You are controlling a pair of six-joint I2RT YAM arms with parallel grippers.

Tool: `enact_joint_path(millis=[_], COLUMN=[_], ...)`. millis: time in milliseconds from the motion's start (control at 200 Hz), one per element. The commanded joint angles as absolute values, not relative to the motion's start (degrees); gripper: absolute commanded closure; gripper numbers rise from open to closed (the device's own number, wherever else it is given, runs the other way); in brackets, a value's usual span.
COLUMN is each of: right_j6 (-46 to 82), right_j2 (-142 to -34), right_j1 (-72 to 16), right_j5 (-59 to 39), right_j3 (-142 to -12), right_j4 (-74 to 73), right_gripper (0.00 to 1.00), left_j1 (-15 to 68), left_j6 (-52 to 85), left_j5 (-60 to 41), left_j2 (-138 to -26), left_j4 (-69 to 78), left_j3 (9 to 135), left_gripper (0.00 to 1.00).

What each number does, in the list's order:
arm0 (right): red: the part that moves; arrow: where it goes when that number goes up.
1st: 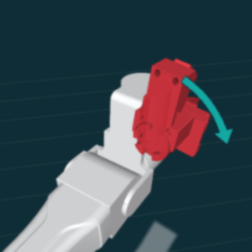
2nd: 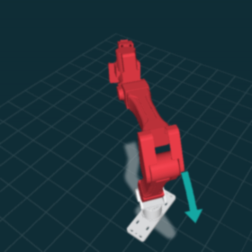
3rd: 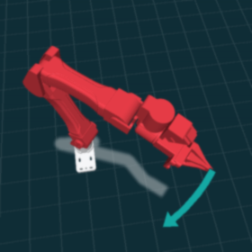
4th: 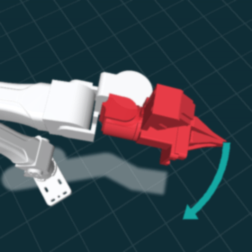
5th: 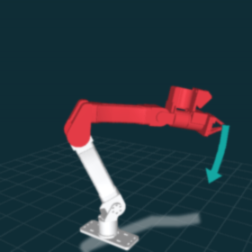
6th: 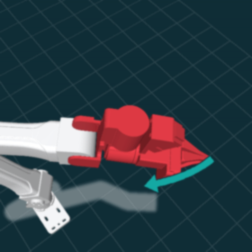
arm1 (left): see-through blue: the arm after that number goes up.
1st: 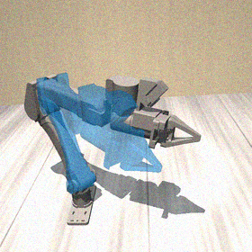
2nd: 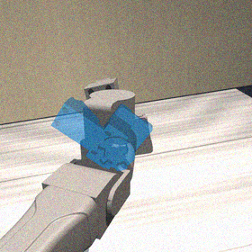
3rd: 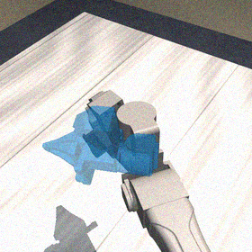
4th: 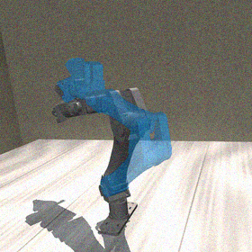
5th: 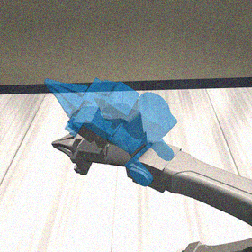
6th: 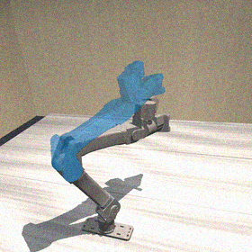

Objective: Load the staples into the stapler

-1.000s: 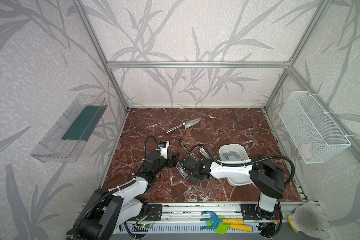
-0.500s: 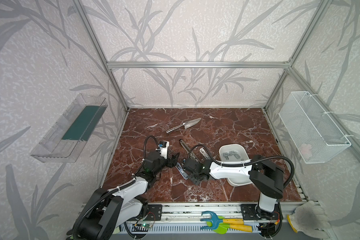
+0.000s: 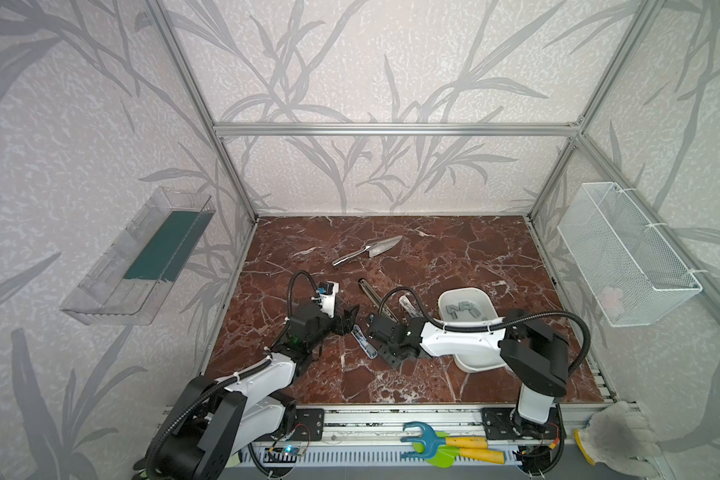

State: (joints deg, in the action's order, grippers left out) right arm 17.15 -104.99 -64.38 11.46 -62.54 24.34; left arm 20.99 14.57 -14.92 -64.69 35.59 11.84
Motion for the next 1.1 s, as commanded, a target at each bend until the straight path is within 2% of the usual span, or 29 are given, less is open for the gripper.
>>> enact_joint_path(millis=[0, 45, 170, 345, 490, 565, 740, 975, 1095], right_j6=[17.66, 17.84, 18.28, 18.85, 19.32, 19.25, 18.99, 20.38, 20.66], right_j2=[-105.21, -105.14, -104.55, -103.25, -103.23, -103.18, -103.45, -103.44, -105.18], right_j1=[-63.94, -63.92, -64.0, -64.01, -63.89, -63.89, -63.85, -63.9, -63.89], right_j5=[10.11, 9.34, 7.72, 5.55, 4.93, 4.42, 3.82, 7.27, 8.29], right_j3=[-60.27, -60.17, -59.83, -58.5, -58.08, -57.88, -58.17, -58.38, -59.62], right_j4=[27.94, 27.78, 27.94, 28.17, 28.57, 28.23, 27.41, 28.62, 29.23], right_gripper=[0.66, 0.69, 0.69, 0.61, 0.6, 0.61, 0.72, 0.73, 0.69], left_j1=[21.09, 21.09, 21.09, 21.09, 21.09, 21.09, 21.05, 21.11, 21.09], left_j6=[14.77, 14.78, 14.77, 14.77, 14.76, 14.68, 14.68, 14.68, 14.68], left_j5=[-15.44, -15.35, -15.43, -15.64, -15.67, -15.69, -15.66, -15.76, -15.82], left_j2=[-64.86, -64.86, -64.89, -64.95, -64.95, -64.98, -65.04, -65.04, -65.04], left_j4=[36.57, 36.56, 36.56, 36.65, 36.56, 36.56, 36.56, 36.56, 36.56], left_j3=[12.39, 12.39, 12.36, 12.39, 12.36, 12.35, 12.45, 12.42, 12.42], left_gripper=[0.26, 0.26, 0.26, 0.26, 0.26, 0.27, 0.27, 0.27, 0.27])
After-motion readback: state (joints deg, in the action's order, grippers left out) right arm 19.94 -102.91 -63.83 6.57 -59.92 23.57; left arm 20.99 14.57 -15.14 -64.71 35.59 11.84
